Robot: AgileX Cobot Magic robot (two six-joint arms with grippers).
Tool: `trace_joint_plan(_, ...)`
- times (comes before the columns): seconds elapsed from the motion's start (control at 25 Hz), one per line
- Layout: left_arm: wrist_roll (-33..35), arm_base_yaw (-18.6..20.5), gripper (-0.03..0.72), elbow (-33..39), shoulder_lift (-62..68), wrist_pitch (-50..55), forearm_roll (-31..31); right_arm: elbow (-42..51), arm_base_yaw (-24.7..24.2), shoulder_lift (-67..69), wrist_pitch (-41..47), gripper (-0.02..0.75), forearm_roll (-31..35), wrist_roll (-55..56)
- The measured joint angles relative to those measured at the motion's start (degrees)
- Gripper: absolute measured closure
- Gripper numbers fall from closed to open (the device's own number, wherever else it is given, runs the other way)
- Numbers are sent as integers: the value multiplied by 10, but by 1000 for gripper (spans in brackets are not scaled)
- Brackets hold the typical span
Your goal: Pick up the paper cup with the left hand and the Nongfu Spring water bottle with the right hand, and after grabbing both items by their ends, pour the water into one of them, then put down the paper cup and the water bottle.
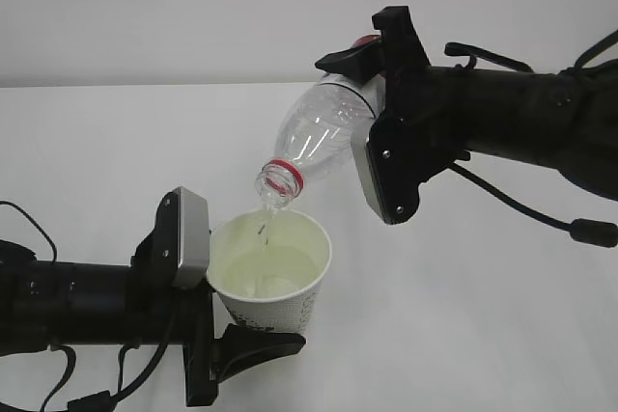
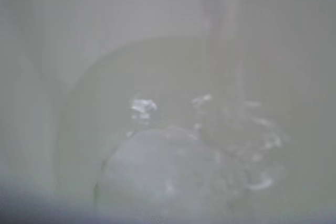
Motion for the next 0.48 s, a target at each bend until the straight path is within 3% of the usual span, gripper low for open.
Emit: trace_joint_plan(0.48, 0, 0, 176, 0, 0, 1, 0, 0, 0, 0, -8, 230, 0, -10)
